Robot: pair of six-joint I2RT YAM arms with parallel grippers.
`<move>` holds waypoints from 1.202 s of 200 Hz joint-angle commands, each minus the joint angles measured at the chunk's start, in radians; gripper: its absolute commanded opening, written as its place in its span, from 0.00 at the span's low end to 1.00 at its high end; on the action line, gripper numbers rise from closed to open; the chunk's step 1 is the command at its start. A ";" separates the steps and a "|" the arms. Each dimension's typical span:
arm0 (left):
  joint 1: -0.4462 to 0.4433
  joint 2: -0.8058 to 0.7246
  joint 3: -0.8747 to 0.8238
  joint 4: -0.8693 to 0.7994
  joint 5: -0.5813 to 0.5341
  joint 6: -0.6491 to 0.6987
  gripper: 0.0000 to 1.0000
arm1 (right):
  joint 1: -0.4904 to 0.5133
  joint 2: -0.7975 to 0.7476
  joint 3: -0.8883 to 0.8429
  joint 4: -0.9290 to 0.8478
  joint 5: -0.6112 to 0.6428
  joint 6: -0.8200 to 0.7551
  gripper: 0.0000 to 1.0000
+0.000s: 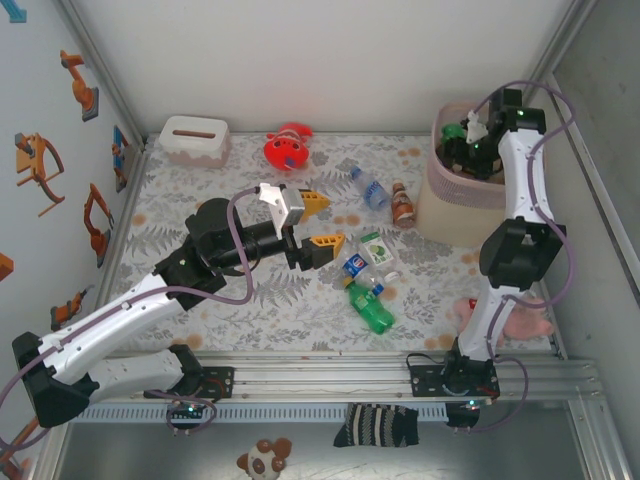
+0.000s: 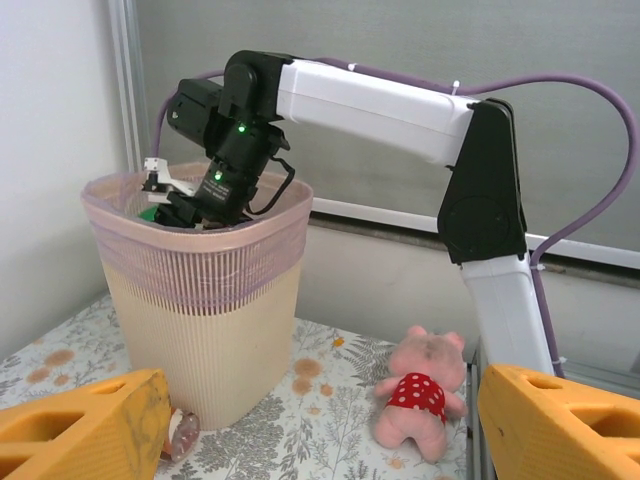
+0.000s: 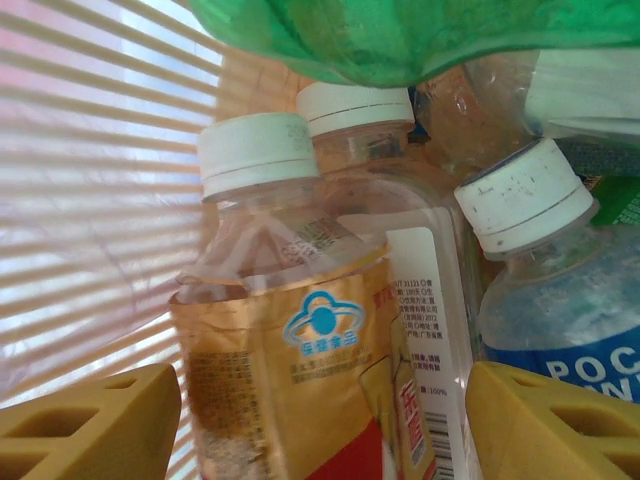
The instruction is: Put the plastic bottles in the bin
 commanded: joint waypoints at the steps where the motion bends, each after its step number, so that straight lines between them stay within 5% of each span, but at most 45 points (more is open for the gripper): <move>1: 0.004 -0.013 -0.002 0.004 -0.005 -0.011 0.80 | 0.008 -0.070 0.038 -0.024 0.022 0.011 0.74; 125: 0.003 0.060 0.042 -0.098 -0.151 -0.110 0.79 | 0.046 -0.307 0.066 -0.047 0.193 0.013 0.70; 240: 0.141 0.113 0.006 -0.190 -0.241 -0.421 0.78 | 0.520 -0.390 -0.058 -0.071 0.417 -0.067 0.68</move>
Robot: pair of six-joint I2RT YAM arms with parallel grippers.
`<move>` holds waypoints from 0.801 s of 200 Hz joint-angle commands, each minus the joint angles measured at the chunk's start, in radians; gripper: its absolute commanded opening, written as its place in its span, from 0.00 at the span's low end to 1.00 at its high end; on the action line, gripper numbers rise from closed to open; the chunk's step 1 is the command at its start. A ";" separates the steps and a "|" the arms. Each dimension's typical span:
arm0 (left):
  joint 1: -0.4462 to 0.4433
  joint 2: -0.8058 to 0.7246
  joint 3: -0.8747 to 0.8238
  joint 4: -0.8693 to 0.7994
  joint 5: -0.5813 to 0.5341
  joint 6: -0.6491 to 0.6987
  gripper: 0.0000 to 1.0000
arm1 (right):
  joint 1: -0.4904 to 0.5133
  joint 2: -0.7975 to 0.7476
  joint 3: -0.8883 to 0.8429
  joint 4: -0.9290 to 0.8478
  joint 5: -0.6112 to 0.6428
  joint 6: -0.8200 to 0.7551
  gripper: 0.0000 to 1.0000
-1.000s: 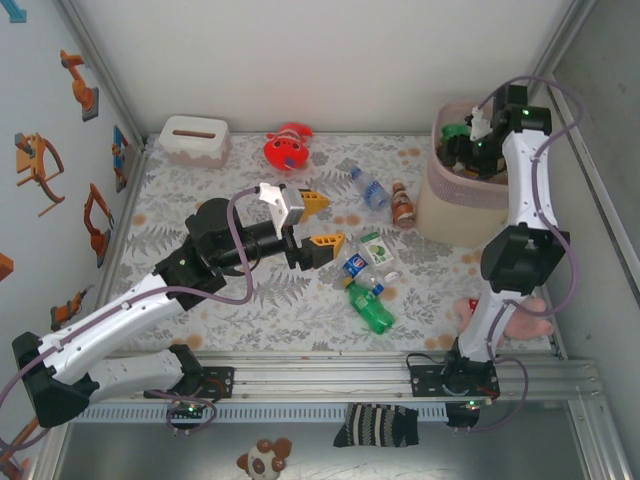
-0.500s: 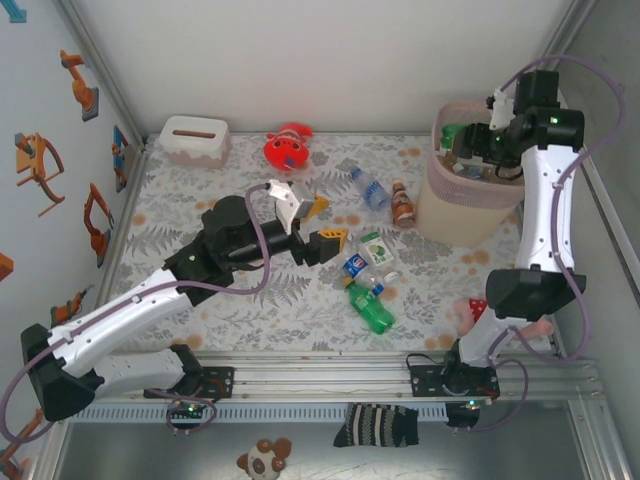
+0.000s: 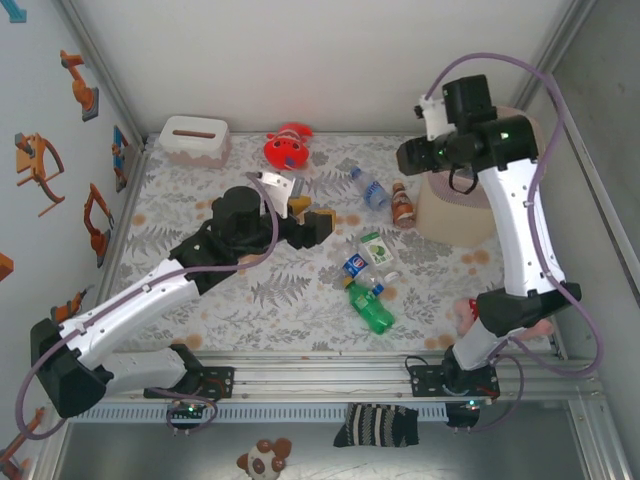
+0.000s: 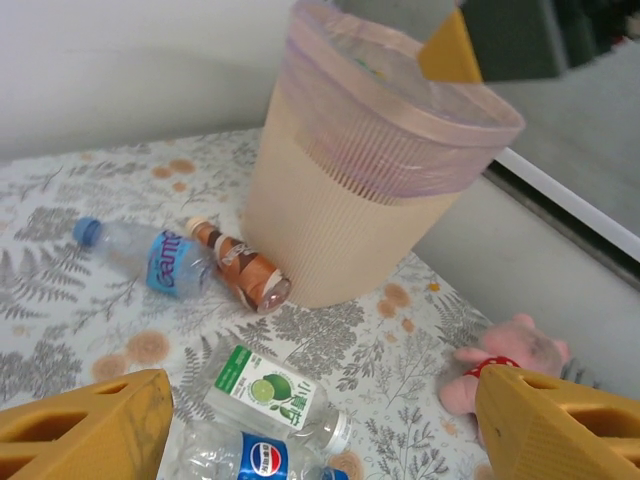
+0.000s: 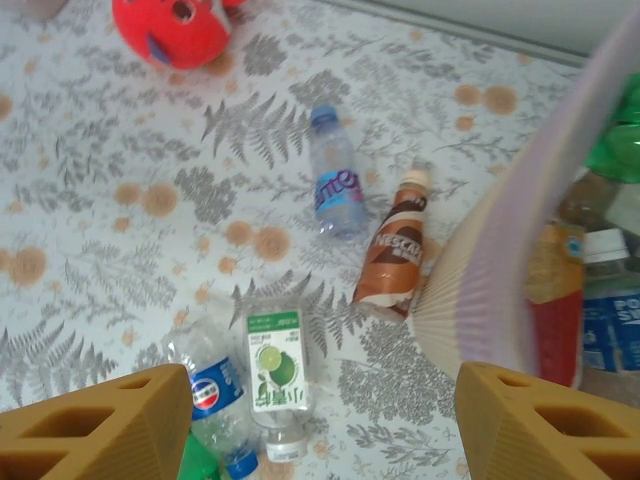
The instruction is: Put the plastic bottles in the bin
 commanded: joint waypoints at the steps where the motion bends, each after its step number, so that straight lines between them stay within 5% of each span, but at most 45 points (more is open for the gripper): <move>1: 0.035 0.001 -0.009 -0.013 -0.011 -0.108 0.78 | 0.079 -0.036 -0.073 -0.036 0.085 -0.005 0.68; 82: 0.164 -0.029 -0.085 -0.032 0.017 -0.166 0.78 | 0.379 -0.153 -0.542 0.053 0.188 0.228 0.64; 160: 0.238 -0.101 -0.151 -0.059 0.011 -0.188 0.78 | 0.558 -0.134 -0.866 0.178 0.113 0.396 0.62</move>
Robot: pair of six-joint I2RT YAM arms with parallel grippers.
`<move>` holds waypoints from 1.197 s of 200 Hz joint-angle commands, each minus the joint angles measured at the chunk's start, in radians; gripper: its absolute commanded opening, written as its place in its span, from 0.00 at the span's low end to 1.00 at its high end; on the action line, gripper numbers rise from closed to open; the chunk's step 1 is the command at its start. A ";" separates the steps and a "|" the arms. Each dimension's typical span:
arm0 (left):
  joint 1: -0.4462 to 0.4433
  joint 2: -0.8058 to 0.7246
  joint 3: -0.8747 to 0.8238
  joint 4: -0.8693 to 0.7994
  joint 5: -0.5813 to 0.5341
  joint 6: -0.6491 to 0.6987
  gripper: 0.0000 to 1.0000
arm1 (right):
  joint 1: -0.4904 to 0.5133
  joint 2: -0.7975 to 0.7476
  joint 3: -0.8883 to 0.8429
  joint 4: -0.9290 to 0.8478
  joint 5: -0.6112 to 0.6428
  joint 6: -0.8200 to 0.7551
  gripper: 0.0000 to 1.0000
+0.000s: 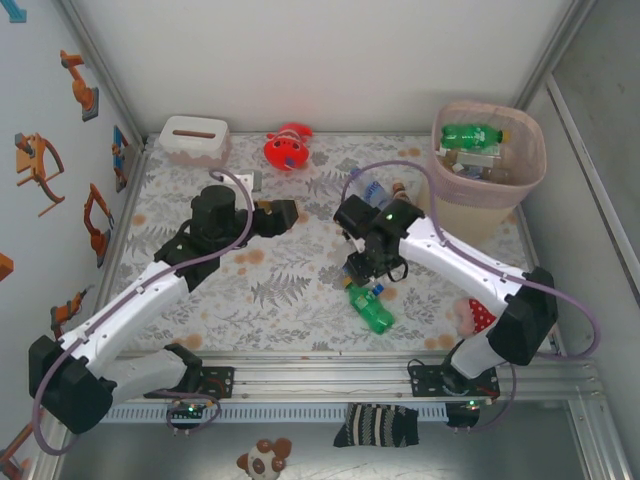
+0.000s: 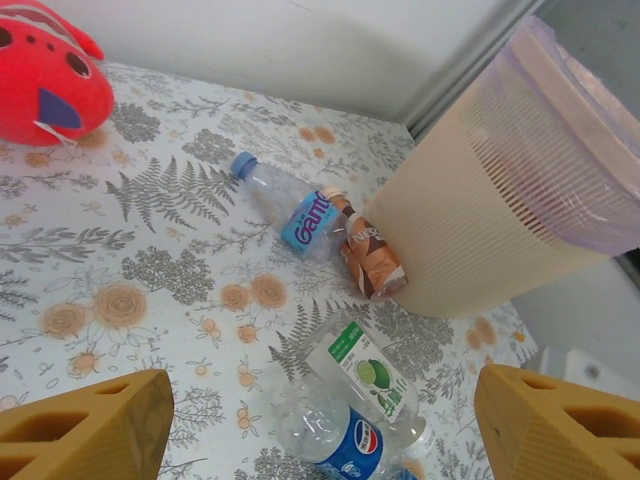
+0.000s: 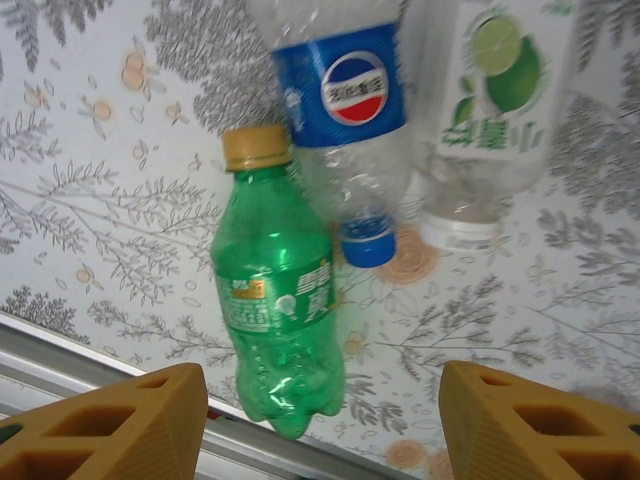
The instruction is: Put the plastic bottles in the bin
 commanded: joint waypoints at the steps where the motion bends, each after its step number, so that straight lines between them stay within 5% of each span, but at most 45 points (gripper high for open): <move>1: 0.013 -0.036 -0.021 -0.014 0.010 -0.018 0.78 | 0.036 -0.001 -0.056 0.048 -0.026 0.072 0.62; 95: 0.032 -0.068 -0.044 -0.027 -0.011 -0.044 0.79 | 0.104 0.077 -0.246 0.173 0.031 0.108 0.80; 239: 0.032 -0.087 -0.064 -0.011 -0.067 -0.070 0.79 | 0.109 0.178 -0.341 0.322 0.017 0.103 0.70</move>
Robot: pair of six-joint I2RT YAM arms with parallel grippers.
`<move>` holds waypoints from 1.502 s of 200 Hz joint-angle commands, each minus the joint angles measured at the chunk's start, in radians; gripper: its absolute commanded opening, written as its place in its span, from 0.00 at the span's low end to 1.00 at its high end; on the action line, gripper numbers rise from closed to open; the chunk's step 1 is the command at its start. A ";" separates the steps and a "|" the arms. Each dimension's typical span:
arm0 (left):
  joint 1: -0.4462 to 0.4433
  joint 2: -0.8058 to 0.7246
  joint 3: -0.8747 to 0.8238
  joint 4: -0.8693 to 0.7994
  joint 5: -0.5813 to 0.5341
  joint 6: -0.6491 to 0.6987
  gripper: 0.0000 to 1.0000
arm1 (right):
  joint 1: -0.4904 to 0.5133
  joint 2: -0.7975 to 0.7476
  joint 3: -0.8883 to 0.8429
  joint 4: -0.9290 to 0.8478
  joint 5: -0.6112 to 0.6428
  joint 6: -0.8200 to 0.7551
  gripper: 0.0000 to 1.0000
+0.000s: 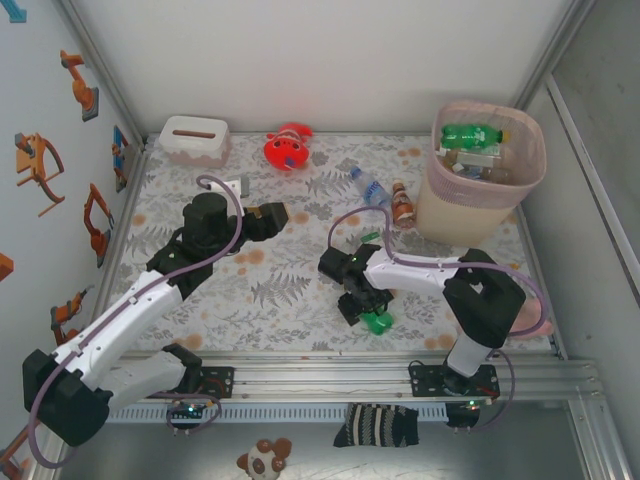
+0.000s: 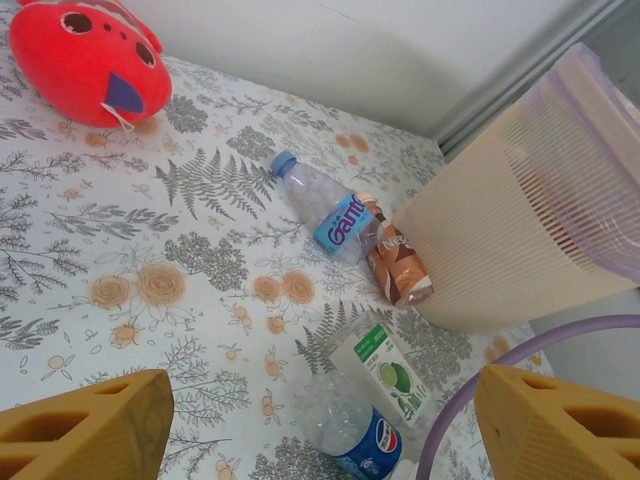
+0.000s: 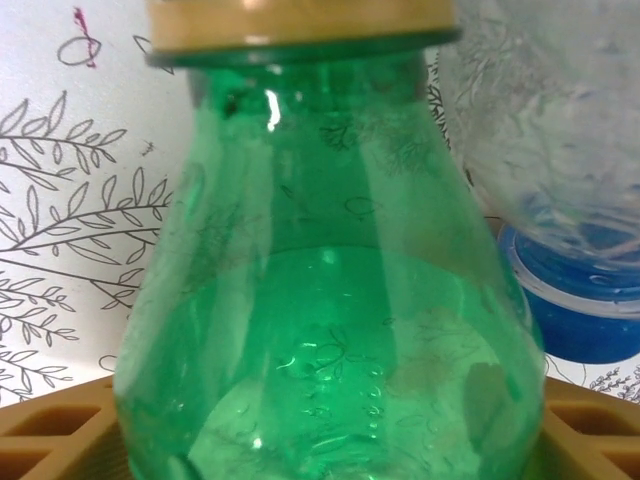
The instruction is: Put the plastic bottles in the bin
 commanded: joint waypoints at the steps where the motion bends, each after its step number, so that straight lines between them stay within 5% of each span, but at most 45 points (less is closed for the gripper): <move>1: 0.007 -0.025 -0.012 0.011 -0.019 -0.013 0.79 | 0.009 0.003 -0.006 0.008 0.012 0.017 0.70; 96: 0.008 -0.039 -0.020 0.009 -0.033 -0.013 0.79 | 0.019 -0.061 0.040 -0.039 -0.014 0.021 0.58; 196: 0.007 -0.030 -0.015 0.013 -0.033 -0.005 0.78 | 0.008 -0.176 0.261 -0.152 0.000 -0.018 0.57; 300: 0.008 0.002 0.006 0.020 -0.014 -0.004 0.78 | -0.254 -0.244 0.591 -0.257 0.009 -0.110 0.56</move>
